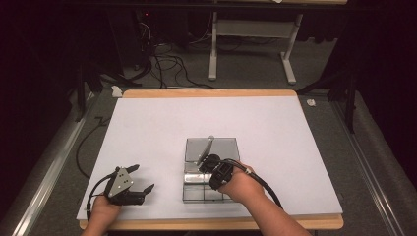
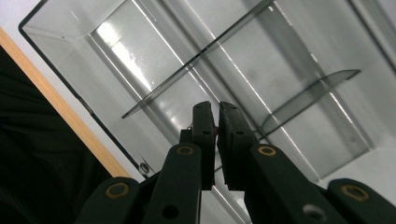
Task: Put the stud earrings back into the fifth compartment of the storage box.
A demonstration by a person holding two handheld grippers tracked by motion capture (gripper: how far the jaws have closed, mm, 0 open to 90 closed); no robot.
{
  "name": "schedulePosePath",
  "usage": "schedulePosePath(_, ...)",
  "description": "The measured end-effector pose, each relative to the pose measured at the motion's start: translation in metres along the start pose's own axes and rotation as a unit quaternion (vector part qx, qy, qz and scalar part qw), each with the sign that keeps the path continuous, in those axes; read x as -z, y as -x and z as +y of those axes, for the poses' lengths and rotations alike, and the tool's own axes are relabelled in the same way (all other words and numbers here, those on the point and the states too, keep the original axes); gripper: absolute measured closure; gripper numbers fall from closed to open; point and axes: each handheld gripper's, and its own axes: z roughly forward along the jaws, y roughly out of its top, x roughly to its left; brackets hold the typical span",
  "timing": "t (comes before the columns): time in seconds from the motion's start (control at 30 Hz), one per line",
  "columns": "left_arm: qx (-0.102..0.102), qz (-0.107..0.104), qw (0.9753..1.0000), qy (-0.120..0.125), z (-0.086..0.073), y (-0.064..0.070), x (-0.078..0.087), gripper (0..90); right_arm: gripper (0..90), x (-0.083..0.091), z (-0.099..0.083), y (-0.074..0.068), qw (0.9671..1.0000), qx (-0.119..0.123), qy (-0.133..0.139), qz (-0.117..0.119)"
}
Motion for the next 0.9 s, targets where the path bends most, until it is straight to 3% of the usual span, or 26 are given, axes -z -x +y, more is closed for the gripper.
schedulePosePath(0.5,0.007,-0.001,1.0000,-0.002,0.000,-0.001,-0.001,15.0,86.4,-0.026,-0.001,-0.003,0.9998,0.008,-0.016,0.005)
schedulePosePath(0.73,0.004,0.000,1.0000,-0.004,0.000,-0.001,-0.001,15.0,82.9,-0.023,-0.002,-0.003,0.9999,0.003,-0.015,0.006)
schedulePosePath(0.9,0.002,0.001,1.0000,-0.002,0.000,0.000,-0.001,15.1,82.2,-0.011,-0.004,-0.003,1.0000,0.003,-0.002,0.004)
